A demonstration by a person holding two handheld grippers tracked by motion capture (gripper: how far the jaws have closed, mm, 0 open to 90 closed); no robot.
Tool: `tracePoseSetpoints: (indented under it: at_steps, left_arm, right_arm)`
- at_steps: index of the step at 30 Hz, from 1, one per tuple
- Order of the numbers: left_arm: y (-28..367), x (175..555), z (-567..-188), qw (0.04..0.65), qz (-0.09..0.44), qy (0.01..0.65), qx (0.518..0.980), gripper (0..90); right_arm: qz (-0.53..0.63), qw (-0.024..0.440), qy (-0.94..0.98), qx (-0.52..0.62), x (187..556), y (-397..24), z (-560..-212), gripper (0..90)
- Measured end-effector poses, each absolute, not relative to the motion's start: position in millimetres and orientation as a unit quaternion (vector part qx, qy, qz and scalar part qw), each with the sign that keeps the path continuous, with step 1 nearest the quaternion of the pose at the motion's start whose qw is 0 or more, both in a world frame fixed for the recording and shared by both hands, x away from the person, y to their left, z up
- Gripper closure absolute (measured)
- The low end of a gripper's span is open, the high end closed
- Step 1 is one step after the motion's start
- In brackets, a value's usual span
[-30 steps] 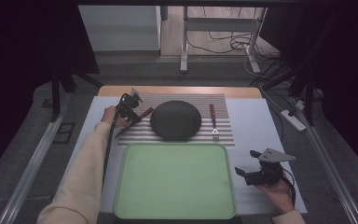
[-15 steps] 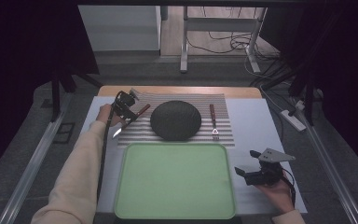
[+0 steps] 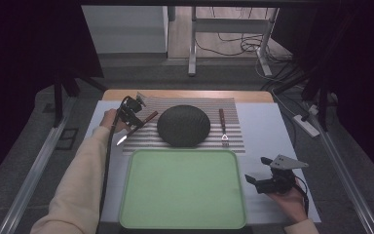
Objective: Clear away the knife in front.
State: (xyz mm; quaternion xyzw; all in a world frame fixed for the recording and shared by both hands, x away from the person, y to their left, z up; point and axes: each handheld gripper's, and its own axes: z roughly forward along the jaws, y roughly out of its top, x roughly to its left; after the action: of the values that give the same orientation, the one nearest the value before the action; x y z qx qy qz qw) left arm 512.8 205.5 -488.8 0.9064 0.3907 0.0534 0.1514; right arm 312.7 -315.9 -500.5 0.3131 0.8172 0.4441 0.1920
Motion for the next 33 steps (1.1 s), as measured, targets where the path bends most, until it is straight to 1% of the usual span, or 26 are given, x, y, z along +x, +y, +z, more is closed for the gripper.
tracePoseSetpoints:
  at_steps: [18,22,29,33]
  left_arm:
    - [203,489,-463,0.190,0.063,0.357,0.912,77.8]
    - [204,474,-451,0.196,0.073,0.341,0.916,77.8]
    - [205,451,-438,0.213,0.075,0.328,0.917,77.8]
    - [196,429,-432,0.216,0.076,0.314,0.922,77.8]
  right_arm:
    - [0.445,0.192,0.817,0.314,312,-316,-500,7.3]
    - [0.444,0.193,0.817,0.314,312,-316,-500,7.3]
    - [0.445,0.193,0.816,0.315,312,-315,-500,7.4]
    - [0.444,0.193,0.817,0.315,312,-315,-500,7.4]
